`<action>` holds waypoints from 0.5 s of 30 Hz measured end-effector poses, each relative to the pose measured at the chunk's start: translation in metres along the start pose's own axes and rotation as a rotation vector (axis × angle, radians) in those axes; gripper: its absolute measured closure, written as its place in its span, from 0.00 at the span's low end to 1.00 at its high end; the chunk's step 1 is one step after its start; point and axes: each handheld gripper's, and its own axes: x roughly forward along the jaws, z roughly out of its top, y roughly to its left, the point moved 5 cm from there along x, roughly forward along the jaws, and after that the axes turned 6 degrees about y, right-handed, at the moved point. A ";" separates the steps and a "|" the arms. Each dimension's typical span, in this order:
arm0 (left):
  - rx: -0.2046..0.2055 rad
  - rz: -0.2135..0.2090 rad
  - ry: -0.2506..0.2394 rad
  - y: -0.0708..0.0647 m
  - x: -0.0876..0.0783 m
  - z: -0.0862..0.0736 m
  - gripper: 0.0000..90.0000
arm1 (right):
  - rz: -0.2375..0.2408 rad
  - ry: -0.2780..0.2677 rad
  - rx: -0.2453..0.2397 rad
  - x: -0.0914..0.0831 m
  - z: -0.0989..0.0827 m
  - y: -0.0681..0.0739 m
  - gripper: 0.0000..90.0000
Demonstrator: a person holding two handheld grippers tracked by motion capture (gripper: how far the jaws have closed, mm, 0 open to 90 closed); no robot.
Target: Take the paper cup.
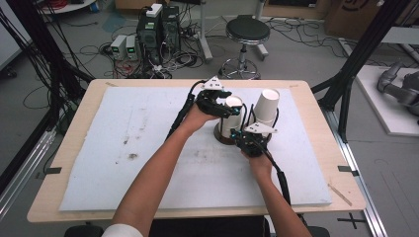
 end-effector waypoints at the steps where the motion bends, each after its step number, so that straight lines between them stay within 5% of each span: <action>1: 0.017 -0.001 0.003 -0.001 0.000 0.000 0.37 | 0.000 0.000 0.000 0.000 0.000 0.000 1.00; 6: 0.019 0.001 0.007 -0.001 -0.001 0.001 0.38 | 0.001 0.000 -0.003 0.000 0.000 0.000 1.00; 15: -0.004 0.009 -0.073 0.000 -0.012 0.015 0.39 | 0.002 0.002 0.002 0.000 0.000 0.000 1.00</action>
